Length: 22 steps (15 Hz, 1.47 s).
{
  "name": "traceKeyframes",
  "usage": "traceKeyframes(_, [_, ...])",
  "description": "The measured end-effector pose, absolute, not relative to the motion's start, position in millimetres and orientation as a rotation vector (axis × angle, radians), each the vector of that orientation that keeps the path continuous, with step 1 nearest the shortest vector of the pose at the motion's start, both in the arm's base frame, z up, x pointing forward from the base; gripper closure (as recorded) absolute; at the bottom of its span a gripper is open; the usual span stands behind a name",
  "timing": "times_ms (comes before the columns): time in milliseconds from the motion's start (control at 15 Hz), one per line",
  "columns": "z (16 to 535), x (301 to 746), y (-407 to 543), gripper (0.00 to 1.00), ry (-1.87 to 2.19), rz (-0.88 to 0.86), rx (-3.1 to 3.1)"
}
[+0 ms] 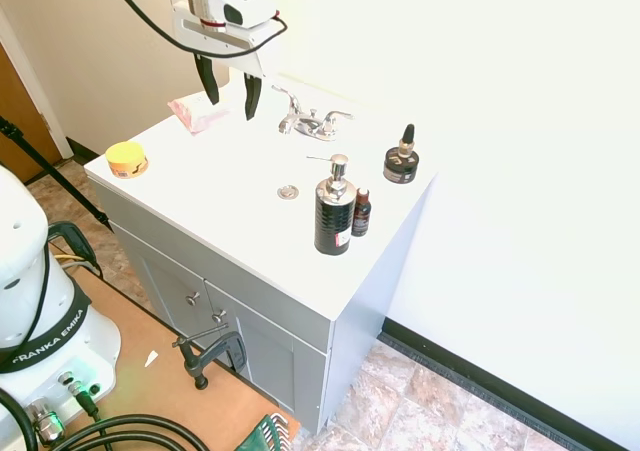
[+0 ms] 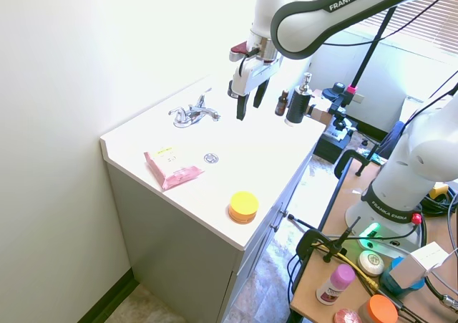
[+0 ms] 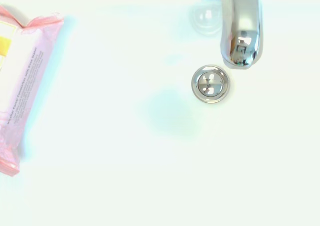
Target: Turn on the hot water
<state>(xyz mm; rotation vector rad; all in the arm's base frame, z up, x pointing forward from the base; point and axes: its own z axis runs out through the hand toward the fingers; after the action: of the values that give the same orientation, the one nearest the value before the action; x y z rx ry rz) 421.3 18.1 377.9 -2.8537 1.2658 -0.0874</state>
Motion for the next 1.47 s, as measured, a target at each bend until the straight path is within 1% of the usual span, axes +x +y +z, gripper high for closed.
traceKeyframes(133, [377.7, 423.3, 18.4, 0.00, 1.272, -0.095, -2.852])
traceKeyframes(333, [391.9, 453.5, 44.7, 0.00, 1.360, -0.204, -2.816])
traceKeyframes(533, [397.5, 497.2, 69.4, 0.00, 1.482, -0.423, -2.748])
traceKeyframes(800, [373.5, 541.5, 79.3, 0.00, 1.518, -0.669, -2.662])
traceKeyframes(867, [366.1, 549.0, 80.7, 0.00, 1.527, -0.704, -2.652])
traceKeyframes(1067, [356.2, 567.5, 77.9, 0.00, 1.549, -0.743, -2.648])
traceKeyframes(1467, [341.5, 589.2, 88.0, 0.00, 1.548, -0.730, -2.678])
